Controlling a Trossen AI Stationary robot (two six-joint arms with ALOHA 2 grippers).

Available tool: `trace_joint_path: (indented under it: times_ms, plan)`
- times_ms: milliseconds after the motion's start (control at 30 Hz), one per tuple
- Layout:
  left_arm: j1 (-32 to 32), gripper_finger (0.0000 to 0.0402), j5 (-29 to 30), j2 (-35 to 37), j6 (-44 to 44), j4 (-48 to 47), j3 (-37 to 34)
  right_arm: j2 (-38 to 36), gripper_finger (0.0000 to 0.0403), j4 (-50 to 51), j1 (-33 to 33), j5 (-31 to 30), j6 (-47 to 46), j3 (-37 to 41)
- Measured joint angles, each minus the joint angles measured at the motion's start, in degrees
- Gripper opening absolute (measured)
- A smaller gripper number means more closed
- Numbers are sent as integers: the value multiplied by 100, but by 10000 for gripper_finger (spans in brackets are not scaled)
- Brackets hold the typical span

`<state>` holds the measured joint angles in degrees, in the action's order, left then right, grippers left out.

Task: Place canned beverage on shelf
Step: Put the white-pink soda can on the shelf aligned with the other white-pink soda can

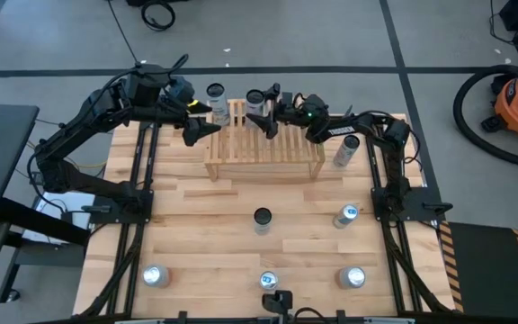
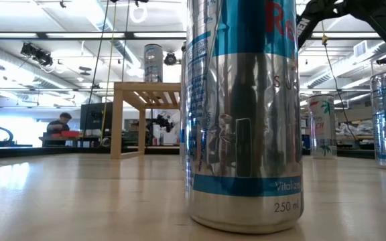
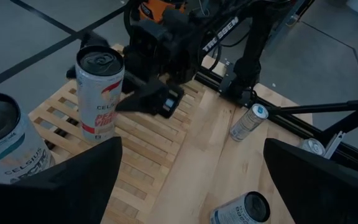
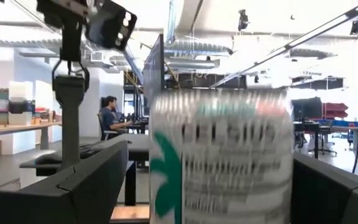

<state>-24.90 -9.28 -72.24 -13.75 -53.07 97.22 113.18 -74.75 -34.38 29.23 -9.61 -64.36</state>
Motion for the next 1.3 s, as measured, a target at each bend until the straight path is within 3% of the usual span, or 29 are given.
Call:
trace_joint_path:
  times_ms: [567,900,1300]
  plan:
    - [0,393,0,-1,-60,-42,-1,-895,374,1611,-268,472,14,-2]
    - [-1,393,0,-1,-62,-41,-1,-943,374,1694,-268,964,43,-2]
    - [0,393,0,-1,-88,-39,-1,-941,374,1710,-301,973,-184,-2]
